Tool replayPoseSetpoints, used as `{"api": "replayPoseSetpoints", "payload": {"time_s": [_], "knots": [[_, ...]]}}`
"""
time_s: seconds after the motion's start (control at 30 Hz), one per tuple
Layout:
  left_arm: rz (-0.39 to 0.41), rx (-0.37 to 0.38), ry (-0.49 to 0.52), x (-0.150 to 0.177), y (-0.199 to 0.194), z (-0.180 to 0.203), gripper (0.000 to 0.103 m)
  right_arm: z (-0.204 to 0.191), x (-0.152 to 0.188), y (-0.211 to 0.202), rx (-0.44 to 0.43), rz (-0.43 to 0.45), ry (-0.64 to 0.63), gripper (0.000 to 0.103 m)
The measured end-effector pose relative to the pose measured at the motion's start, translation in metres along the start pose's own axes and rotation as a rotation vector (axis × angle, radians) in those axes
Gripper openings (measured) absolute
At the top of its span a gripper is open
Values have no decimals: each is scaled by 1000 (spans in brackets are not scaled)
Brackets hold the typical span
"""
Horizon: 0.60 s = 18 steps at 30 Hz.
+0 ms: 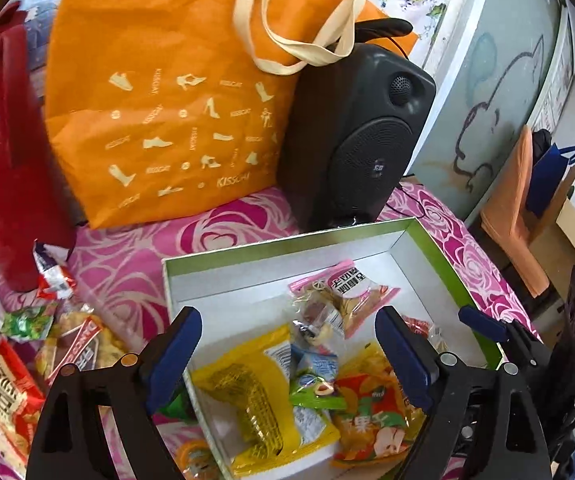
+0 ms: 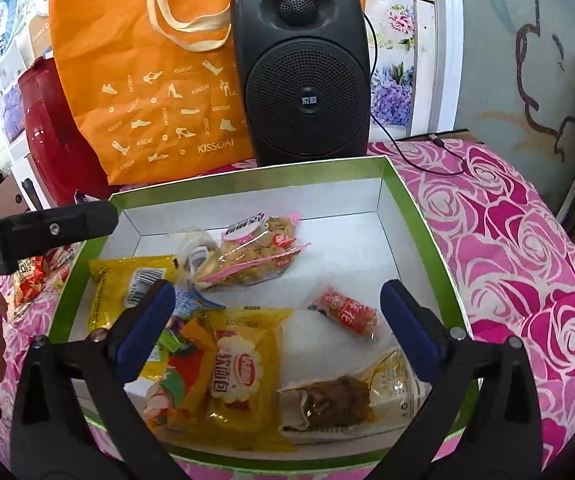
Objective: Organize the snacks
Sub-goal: 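Withdraw both tools from the box back toward the snack pile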
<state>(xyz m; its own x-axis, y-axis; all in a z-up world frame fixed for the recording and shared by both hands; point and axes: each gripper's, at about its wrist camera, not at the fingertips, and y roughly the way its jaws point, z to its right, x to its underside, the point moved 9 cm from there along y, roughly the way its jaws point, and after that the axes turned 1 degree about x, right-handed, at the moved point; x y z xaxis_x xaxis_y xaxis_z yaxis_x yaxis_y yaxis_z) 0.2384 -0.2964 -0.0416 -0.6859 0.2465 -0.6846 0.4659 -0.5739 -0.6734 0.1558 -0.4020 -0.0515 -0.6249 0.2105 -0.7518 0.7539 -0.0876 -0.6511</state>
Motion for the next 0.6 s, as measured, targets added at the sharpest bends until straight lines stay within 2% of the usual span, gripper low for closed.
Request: {"api": "replayPoseSetpoints", "payload": {"time_s": [0.17, 0.33, 0.47, 0.6], "knots": [[-10, -5, -5, 6, -21, -3, 91, -13, -2, -15, -26, 0, 10, 102], [41, -38, -17, 5, -67, -17, 91, -39, -9, -45, -51, 34, -44, 102], [91, -81, -62, 10, -110, -47, 91, -68, -10, -62, -93, 51, -83, 102], [123, -140, -129, 33, -141, -96, 91, -111, 0, -71, -154, 37, -149, 102]]}}
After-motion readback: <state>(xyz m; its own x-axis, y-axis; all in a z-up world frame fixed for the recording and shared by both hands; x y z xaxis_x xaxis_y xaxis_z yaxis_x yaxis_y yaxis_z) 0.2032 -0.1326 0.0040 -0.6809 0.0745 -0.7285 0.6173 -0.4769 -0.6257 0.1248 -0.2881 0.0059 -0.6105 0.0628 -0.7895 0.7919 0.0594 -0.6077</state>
